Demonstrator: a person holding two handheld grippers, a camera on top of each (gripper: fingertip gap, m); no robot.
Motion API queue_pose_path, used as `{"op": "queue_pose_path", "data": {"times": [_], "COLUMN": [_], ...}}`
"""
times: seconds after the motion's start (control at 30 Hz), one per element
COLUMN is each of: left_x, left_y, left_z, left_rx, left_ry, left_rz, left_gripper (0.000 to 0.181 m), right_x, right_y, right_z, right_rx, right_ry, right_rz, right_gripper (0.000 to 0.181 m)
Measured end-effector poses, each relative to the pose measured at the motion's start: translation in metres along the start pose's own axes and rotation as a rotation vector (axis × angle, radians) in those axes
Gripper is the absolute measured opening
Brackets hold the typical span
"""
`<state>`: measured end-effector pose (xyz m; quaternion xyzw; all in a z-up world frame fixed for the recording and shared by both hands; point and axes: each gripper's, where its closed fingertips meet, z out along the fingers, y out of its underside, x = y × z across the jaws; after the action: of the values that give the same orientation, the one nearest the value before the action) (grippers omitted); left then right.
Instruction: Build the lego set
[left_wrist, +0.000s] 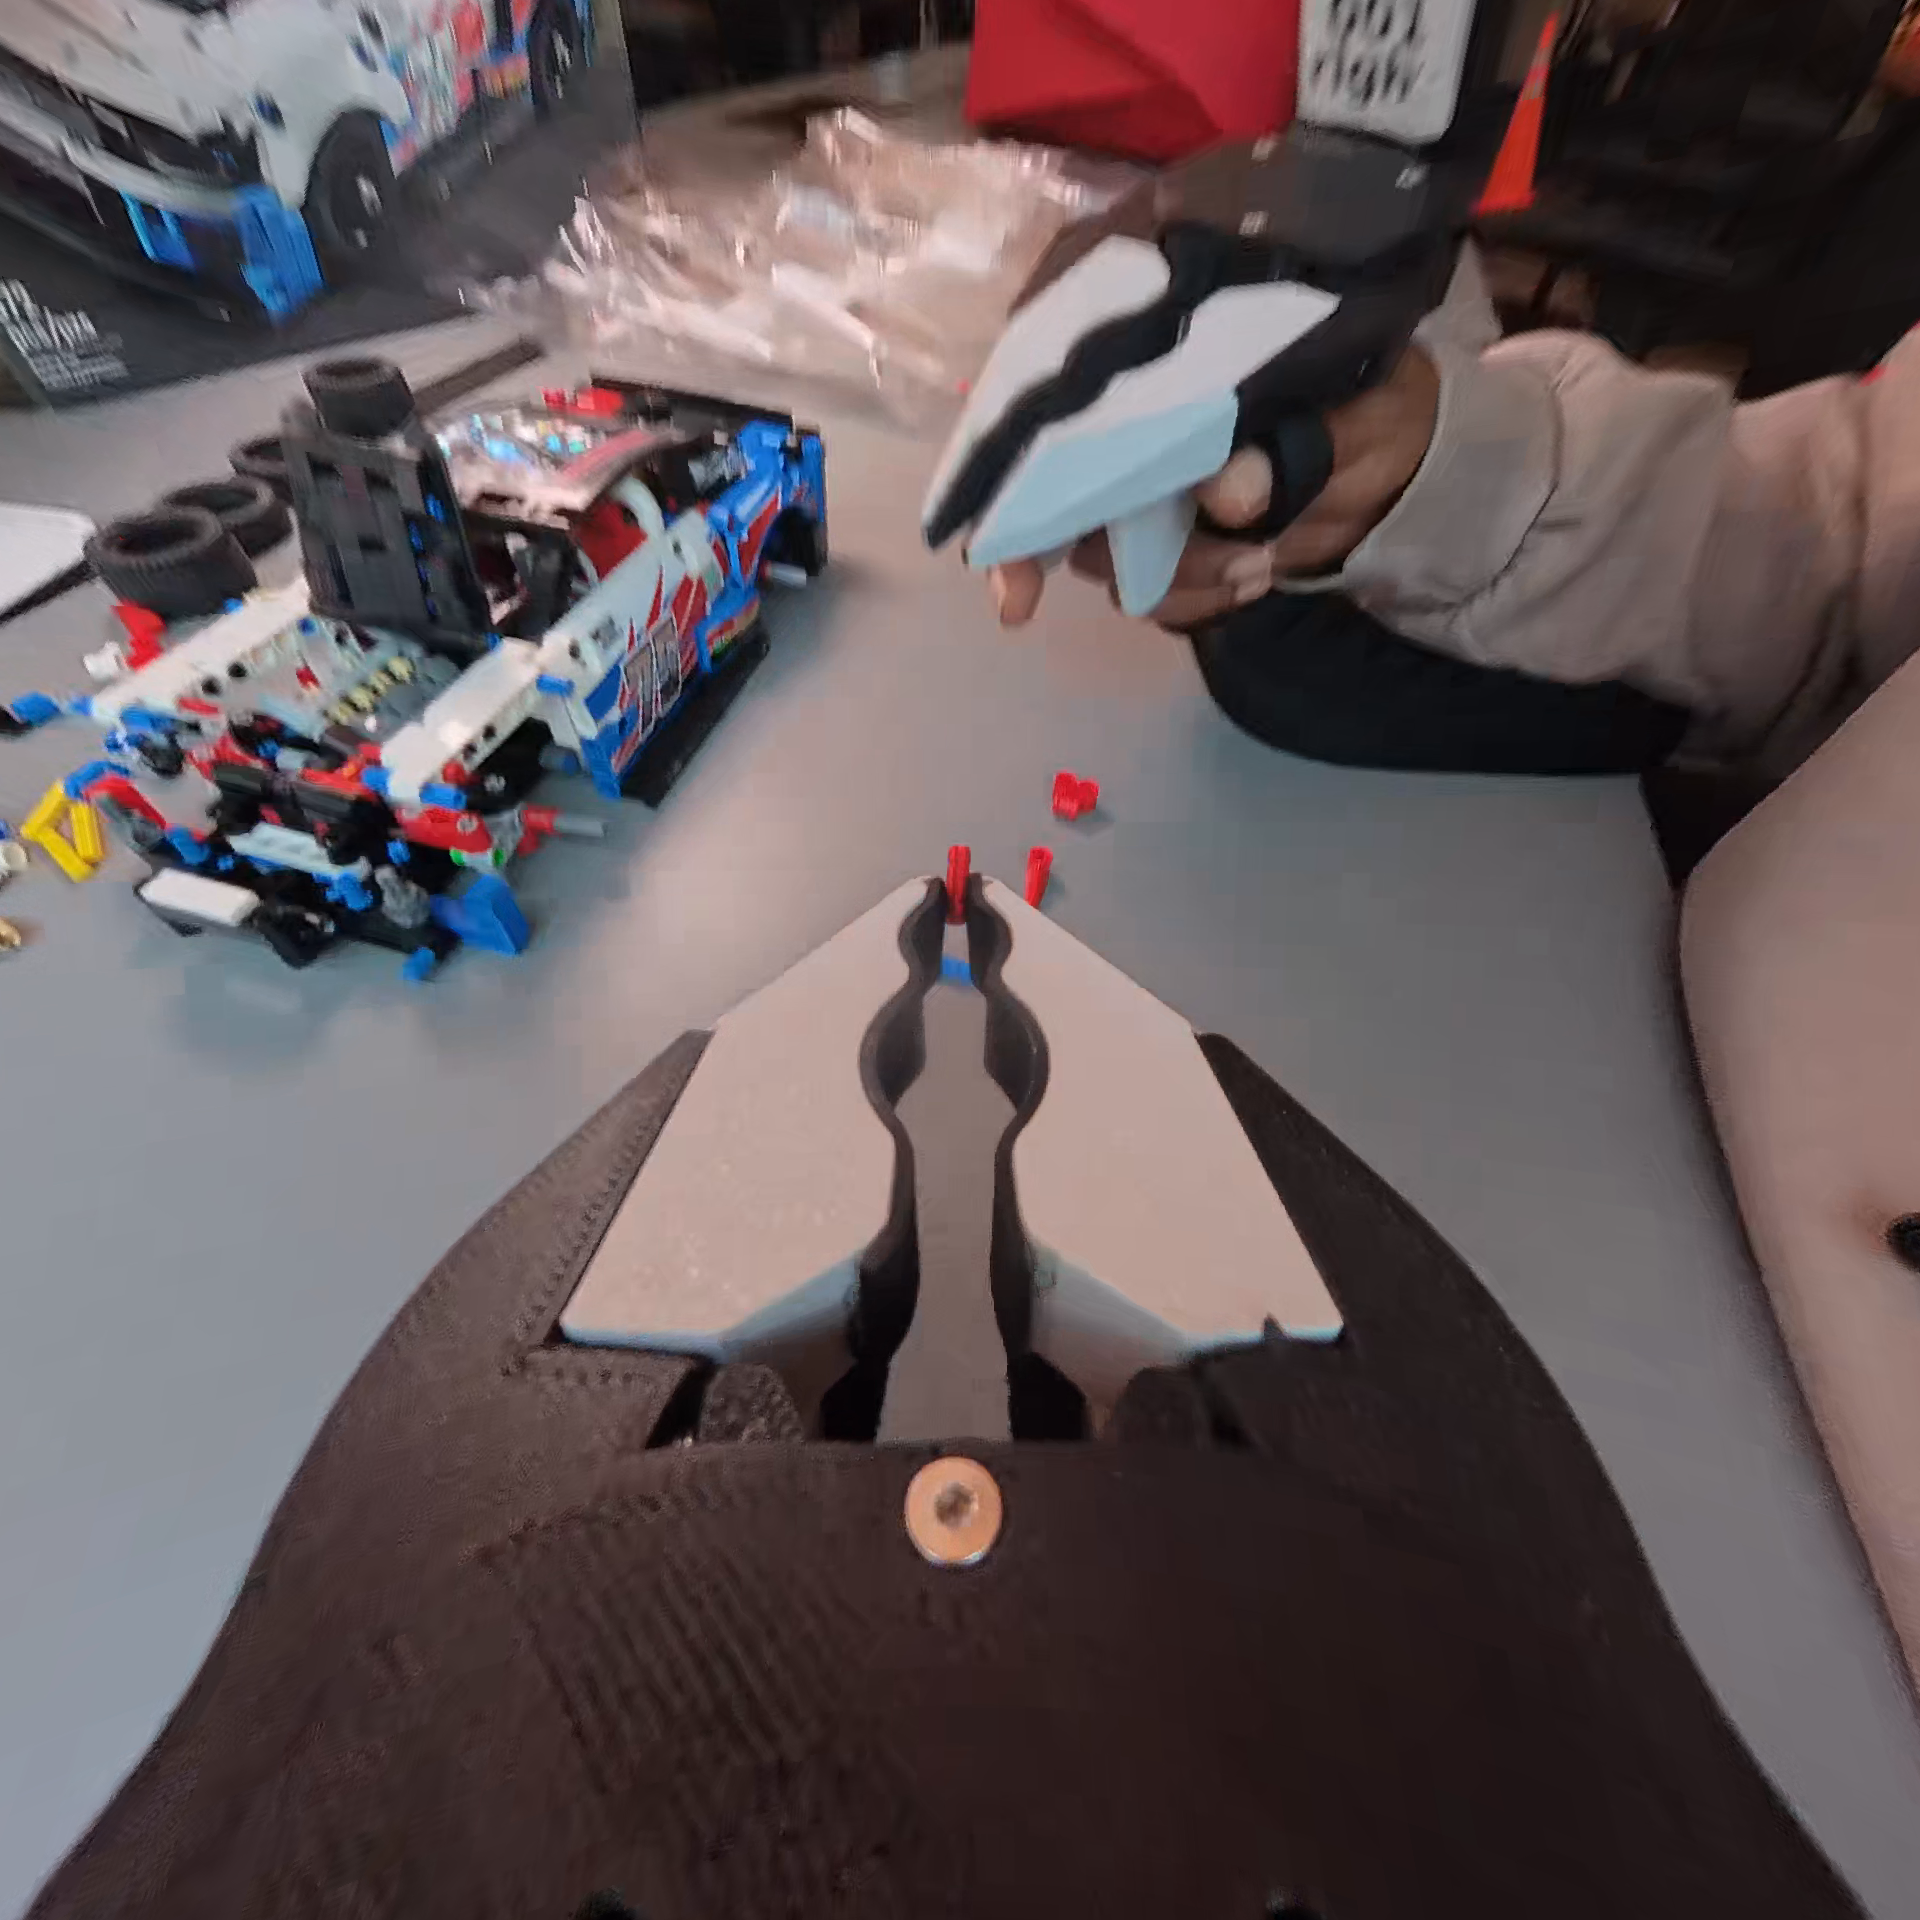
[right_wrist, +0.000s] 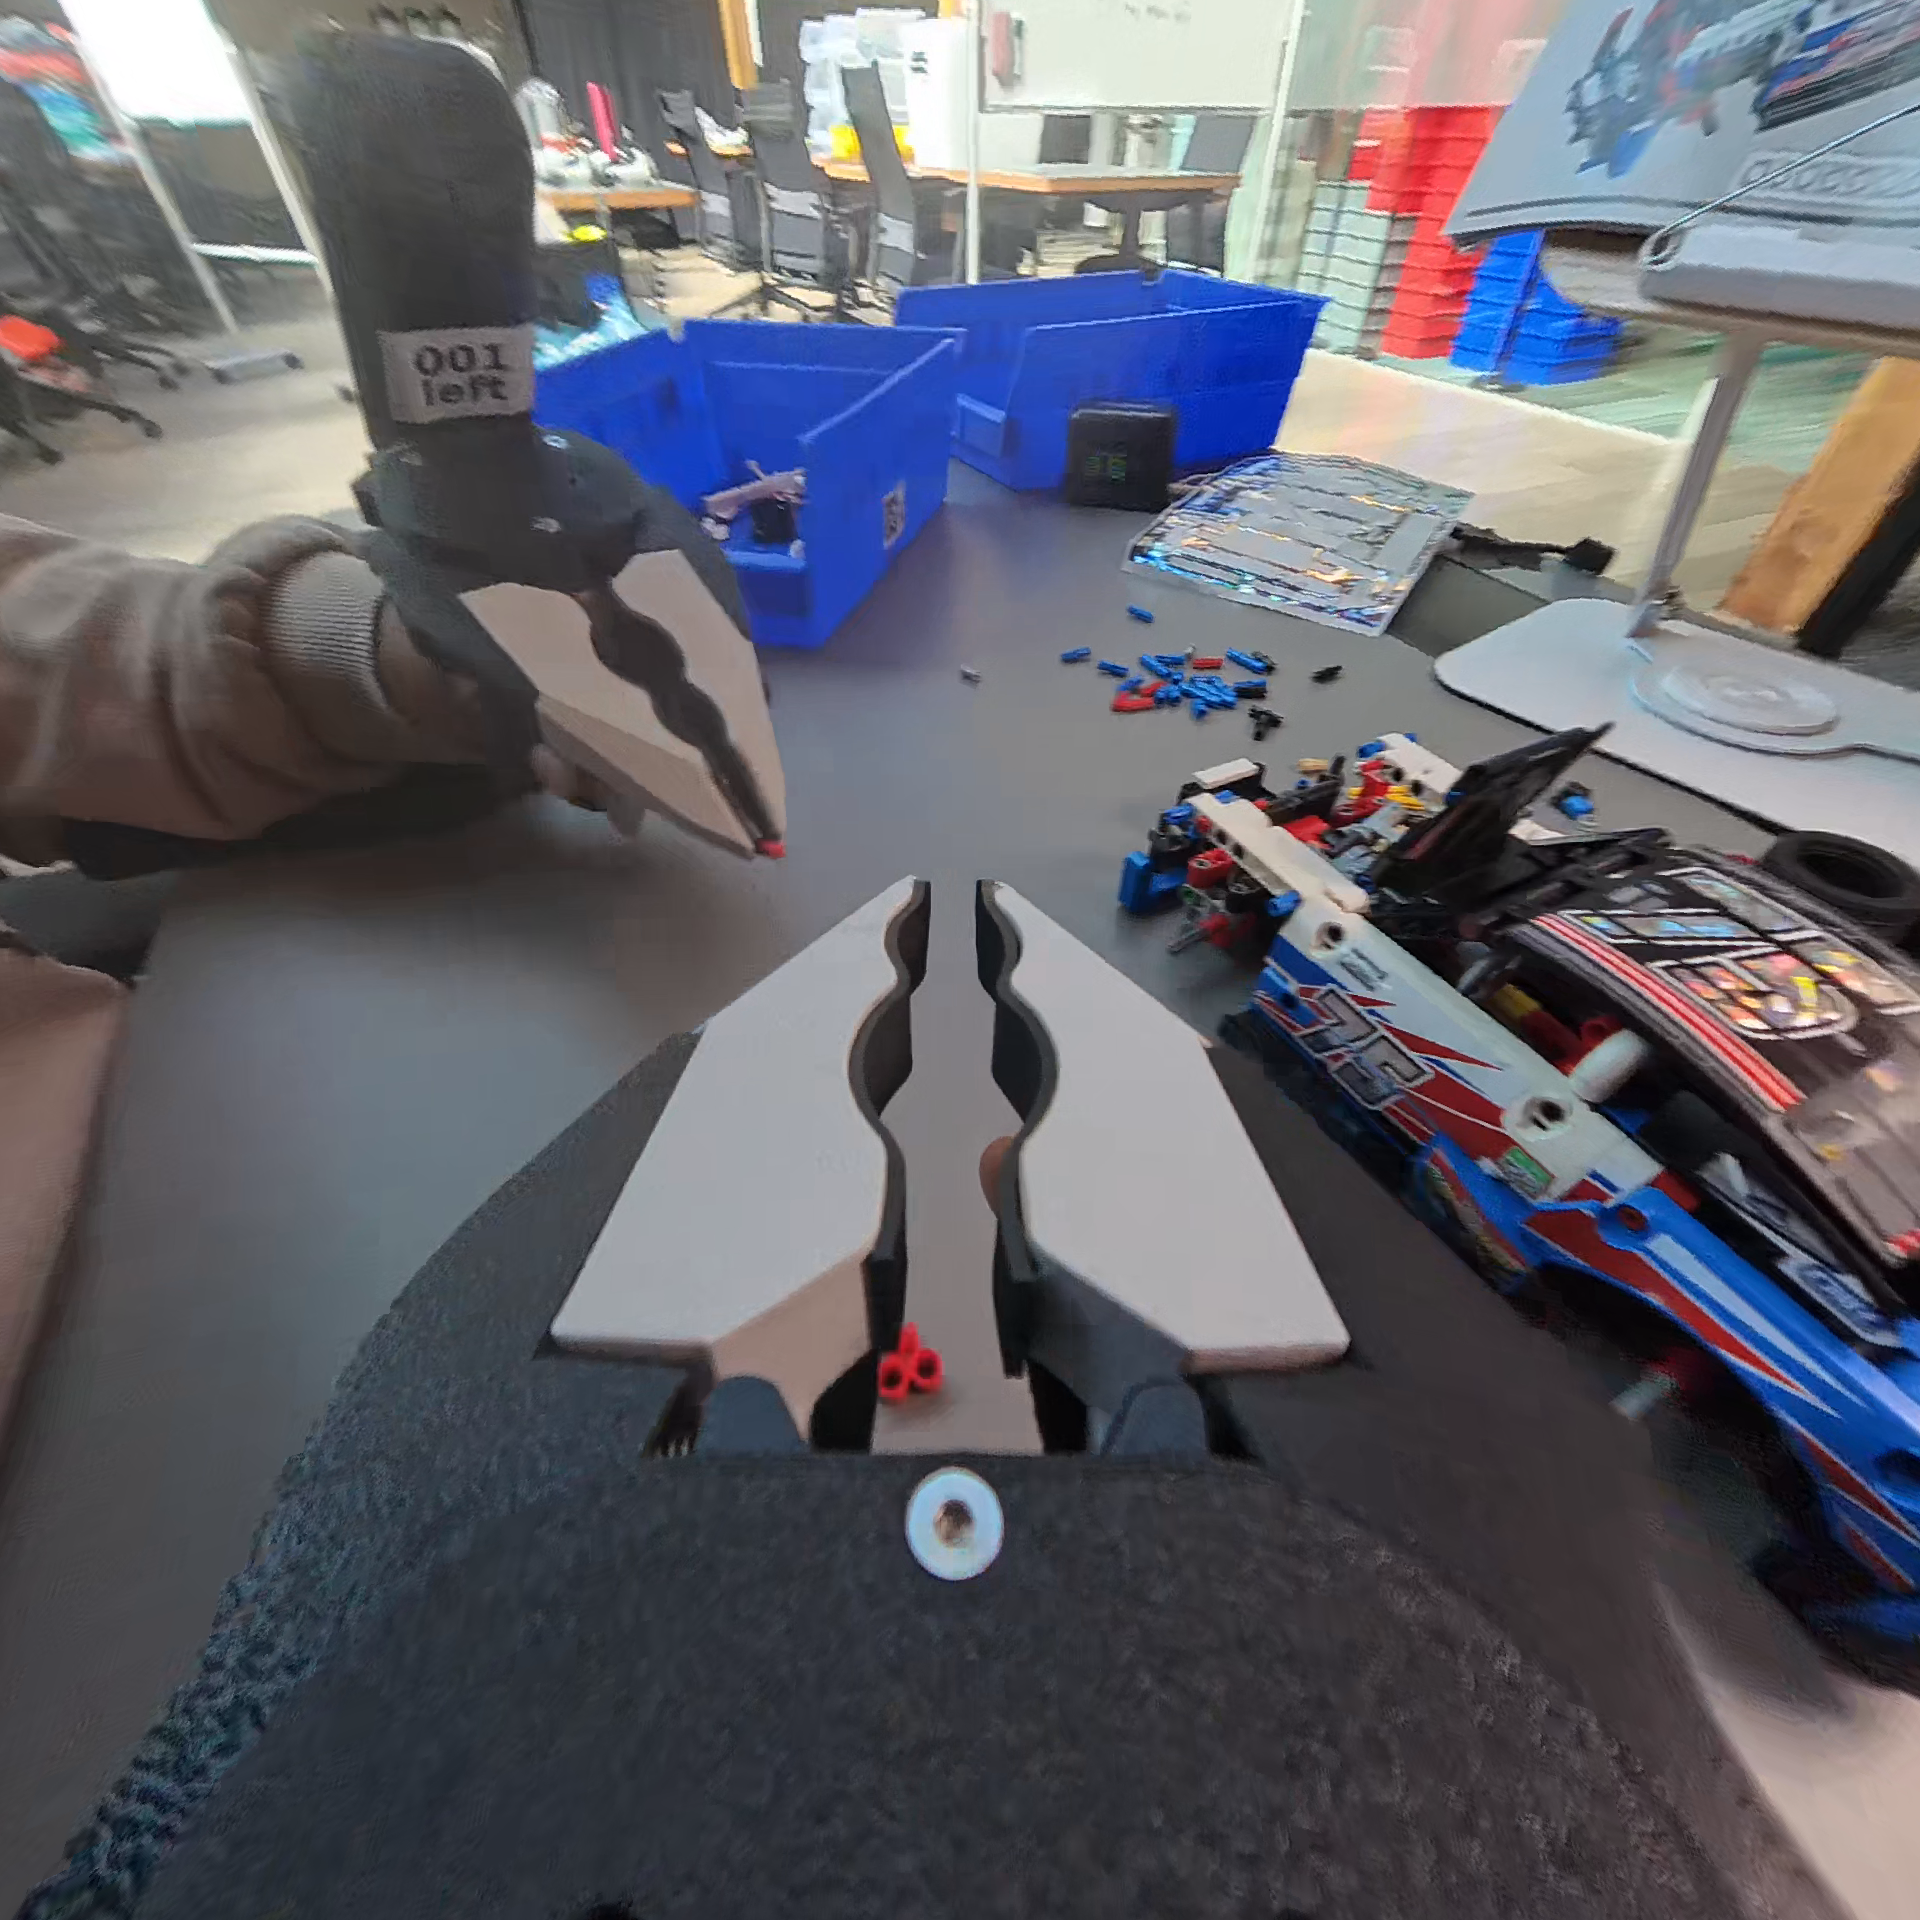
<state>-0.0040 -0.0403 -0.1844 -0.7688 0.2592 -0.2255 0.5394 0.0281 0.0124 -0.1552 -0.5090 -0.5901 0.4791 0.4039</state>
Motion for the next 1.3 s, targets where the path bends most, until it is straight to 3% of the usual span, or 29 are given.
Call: {"op": "queue_pose_path", "data": {"times": [0.13, 0.37, 0.97, 1.3], "left_x": [0.02, 0.048, 0.048, 0.053], "left_y": [-0.024, -0.031, -0.025, -0.02], "left_z": [-0.005, -0.004, -0.003, 0.0], "left_rx": [0.143, 0.191, 0.16, 0.126], "left_ry": [0.057, 0.232, 0.241, 0.247], "left_rz": [0.054, -0.017, -0.031, 0.002], "left_gripper": [0.001, 0.002, 0.002, 0.002], "right_x": [-0.028, -0.067, -0.077, -0.085], "right_y": [-0.013, -0.005, -0.008, 0.003], "right_z": [0.003, 0.013, 0.009, 0.012], "right_rx": [0.088, 0.067, 0.091, 0.025], "right_ry": [-0.177, -0.281, -0.326, -0.367], "right_rz": [0.103, -0.05, -0.085, -0.083], "right_gripper": [0.009, 0.009, 0.004, 0.002]}}
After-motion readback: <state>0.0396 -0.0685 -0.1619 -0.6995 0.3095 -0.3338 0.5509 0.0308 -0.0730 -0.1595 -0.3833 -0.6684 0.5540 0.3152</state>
